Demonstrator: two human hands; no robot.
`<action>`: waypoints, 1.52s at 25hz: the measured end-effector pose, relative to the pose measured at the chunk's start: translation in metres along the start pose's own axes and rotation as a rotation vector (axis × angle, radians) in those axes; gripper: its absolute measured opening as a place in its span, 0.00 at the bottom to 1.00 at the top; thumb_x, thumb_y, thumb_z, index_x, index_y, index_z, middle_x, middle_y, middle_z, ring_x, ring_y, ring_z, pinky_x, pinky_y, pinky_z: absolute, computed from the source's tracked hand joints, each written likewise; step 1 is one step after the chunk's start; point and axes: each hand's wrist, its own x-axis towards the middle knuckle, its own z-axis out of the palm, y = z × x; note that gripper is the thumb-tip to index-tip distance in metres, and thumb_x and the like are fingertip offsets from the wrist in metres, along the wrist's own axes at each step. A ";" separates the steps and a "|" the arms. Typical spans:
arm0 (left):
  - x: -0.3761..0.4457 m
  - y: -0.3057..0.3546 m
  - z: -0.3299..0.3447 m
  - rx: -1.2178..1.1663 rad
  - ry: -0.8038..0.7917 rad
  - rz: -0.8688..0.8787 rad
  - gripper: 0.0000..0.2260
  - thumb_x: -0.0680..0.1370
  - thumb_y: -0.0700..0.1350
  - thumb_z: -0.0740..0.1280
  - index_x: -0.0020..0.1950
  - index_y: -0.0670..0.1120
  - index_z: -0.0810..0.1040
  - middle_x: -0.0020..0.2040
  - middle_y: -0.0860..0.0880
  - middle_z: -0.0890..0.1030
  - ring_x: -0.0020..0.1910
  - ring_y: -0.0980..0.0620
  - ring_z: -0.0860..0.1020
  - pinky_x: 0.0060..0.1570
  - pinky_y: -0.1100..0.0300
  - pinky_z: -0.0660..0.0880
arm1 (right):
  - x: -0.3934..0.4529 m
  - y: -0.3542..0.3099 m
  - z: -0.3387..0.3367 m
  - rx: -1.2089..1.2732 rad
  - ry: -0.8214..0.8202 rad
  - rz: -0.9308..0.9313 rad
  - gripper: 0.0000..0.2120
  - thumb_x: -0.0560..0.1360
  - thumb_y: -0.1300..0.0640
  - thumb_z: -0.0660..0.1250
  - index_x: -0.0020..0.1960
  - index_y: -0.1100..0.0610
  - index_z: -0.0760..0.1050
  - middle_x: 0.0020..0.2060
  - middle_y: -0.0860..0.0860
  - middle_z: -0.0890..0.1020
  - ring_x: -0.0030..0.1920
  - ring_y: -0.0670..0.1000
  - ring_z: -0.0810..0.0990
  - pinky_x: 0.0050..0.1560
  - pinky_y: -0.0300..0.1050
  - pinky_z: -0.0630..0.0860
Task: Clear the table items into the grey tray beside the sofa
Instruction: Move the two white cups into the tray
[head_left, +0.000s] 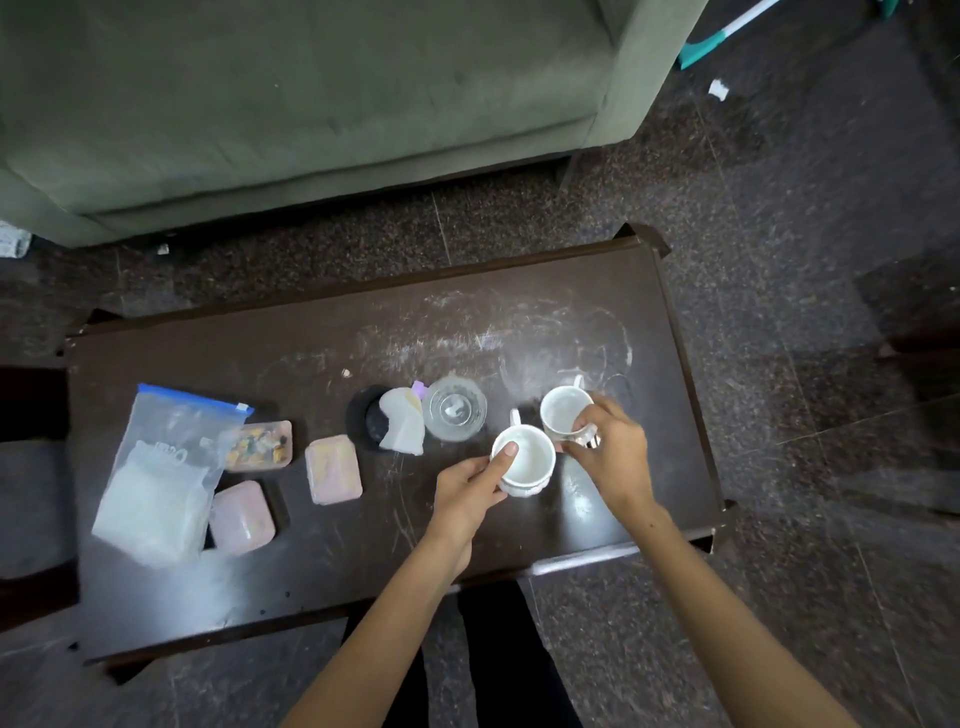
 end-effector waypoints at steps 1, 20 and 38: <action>-0.009 0.003 -0.003 -0.005 -0.003 -0.004 0.17 0.73 0.50 0.72 0.52 0.37 0.81 0.54 0.38 0.82 0.58 0.46 0.80 0.49 0.63 0.79 | -0.014 -0.003 -0.003 0.028 0.019 -0.019 0.14 0.61 0.60 0.79 0.43 0.59 0.78 0.57 0.53 0.81 0.50 0.54 0.80 0.47 0.36 0.71; -0.162 0.046 -0.462 -0.147 0.265 0.187 0.17 0.74 0.51 0.70 0.48 0.36 0.82 0.50 0.38 0.84 0.52 0.47 0.82 0.48 0.61 0.80 | -0.196 -0.320 0.229 0.200 -0.060 -0.443 0.14 0.57 0.67 0.80 0.32 0.59 0.74 0.54 0.53 0.82 0.53 0.52 0.81 0.49 0.44 0.76; -0.118 0.104 -0.840 -0.280 0.497 0.224 0.15 0.73 0.51 0.71 0.41 0.39 0.81 0.45 0.41 0.83 0.44 0.50 0.83 0.43 0.66 0.80 | -0.198 -0.598 0.567 0.153 -0.387 -0.644 0.15 0.61 0.58 0.79 0.37 0.59 0.73 0.56 0.47 0.73 0.56 0.46 0.75 0.55 0.36 0.72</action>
